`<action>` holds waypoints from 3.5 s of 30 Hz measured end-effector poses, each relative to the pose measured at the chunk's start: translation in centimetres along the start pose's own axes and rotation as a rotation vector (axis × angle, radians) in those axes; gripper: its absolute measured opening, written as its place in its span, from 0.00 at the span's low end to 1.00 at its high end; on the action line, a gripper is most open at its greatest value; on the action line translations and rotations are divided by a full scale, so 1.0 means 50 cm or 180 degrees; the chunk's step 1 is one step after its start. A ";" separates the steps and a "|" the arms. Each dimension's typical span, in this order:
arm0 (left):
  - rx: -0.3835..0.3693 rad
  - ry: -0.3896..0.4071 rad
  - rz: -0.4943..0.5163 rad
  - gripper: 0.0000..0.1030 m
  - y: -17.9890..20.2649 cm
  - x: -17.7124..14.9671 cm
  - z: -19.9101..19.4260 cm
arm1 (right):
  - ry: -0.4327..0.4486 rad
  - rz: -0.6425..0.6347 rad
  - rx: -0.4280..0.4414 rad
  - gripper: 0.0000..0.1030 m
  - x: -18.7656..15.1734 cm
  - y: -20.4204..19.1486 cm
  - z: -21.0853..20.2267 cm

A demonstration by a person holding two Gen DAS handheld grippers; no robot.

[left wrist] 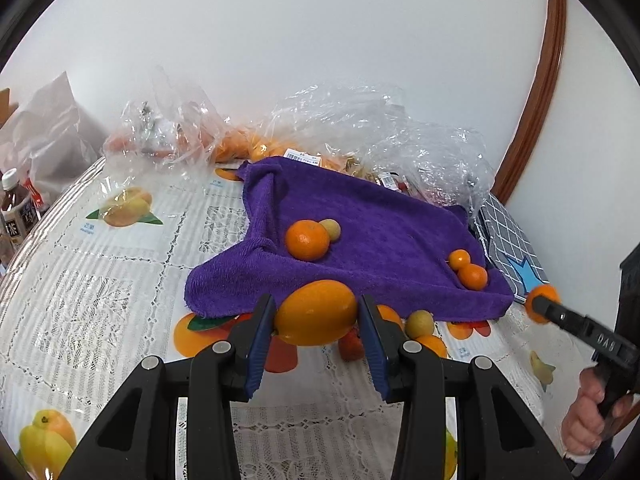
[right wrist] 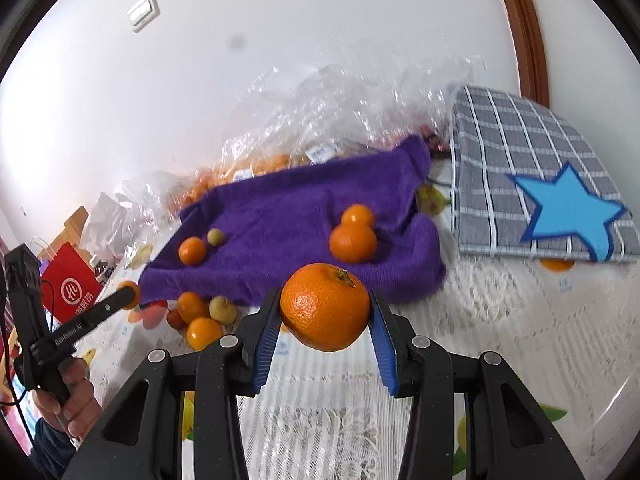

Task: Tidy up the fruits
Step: 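Carry the large orange with the right tool while the left tool carries the oval fruit to the towel, then open the right tool on the towel while the left tool releases the oval fruit there, then grasp another large orange on the tablecloth with the right tool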

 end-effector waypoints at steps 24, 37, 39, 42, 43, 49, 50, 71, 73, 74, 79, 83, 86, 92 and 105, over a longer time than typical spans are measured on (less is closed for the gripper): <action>-0.0028 0.0030 -0.0184 0.39 0.023 0.129 0.113 | 0.0101 -0.0367 0.0226 0.42 0.135 -0.077 0.098; -0.0226 -0.0171 -0.0130 0.39 0.034 0.094 0.168 | -0.0315 -0.0502 0.0197 0.42 0.077 -0.090 0.191; -0.0233 -0.0197 -0.0132 0.39 0.033 0.091 0.172 | -0.0340 -0.0517 0.0181 0.42 0.071 -0.091 0.196; -0.0233 -0.0248 -0.0156 0.39 0.028 0.086 0.179 | -0.0378 -0.0538 0.0175 0.42 0.064 -0.092 0.205; -0.0230 -0.0242 -0.0159 0.39 0.028 0.086 0.178 | -0.0390 -0.0541 0.0174 0.42 0.064 -0.093 0.207; -0.0184 -0.0248 -0.0104 0.39 0.033 0.082 0.179 | -0.0453 -0.0549 0.0174 0.42 0.056 -0.091 0.213; -0.0178 -0.0258 -0.0096 0.39 0.034 0.082 0.181 | -0.0454 -0.0545 0.0156 0.42 0.055 -0.089 0.213; -0.0136 -0.0238 -0.0075 0.43 0.036 0.077 0.172 | -0.0307 -0.0378 0.0098 0.49 0.062 -0.066 0.186; -0.0123 -0.0195 -0.0081 0.44 0.033 0.077 0.165 | -0.0272 -0.0362 0.0085 0.49 0.063 -0.065 0.178; -0.0118 -0.0178 -0.0088 0.45 0.031 0.076 0.160 | -0.0251 -0.0373 0.0052 0.49 0.062 -0.065 0.172; -0.0165 -0.0082 -0.0158 0.46 0.017 0.073 0.130 | -0.0153 -0.0340 -0.0047 0.51 0.051 -0.055 0.137; -0.0169 -0.0069 -0.0127 0.46 0.015 0.064 0.113 | -0.0164 -0.0319 -0.0077 0.51 0.028 -0.063 0.109; -0.0151 -0.0048 -0.0050 0.46 0.017 0.057 0.098 | -0.0163 -0.0371 -0.0087 0.51 0.016 -0.085 0.091; -0.0102 -0.0034 -0.0009 0.46 0.003 0.044 0.067 | -0.0207 -0.0446 -0.0002 0.51 -0.010 -0.128 0.068; 0.0109 -0.0004 -0.0238 0.46 -0.068 0.039 0.021 | -0.0414 -0.0659 0.0094 0.50 -0.069 -0.205 0.076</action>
Point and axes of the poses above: each gripper's, at about its wrist camera, not at the fingertips, and z roughly the way its jaws point, y to its right, x to its top, the point moved 2 cm from there along z, roughly the way its jaws point, and after that the axes turned 4 degrees about -x, right-handed, at the moved point
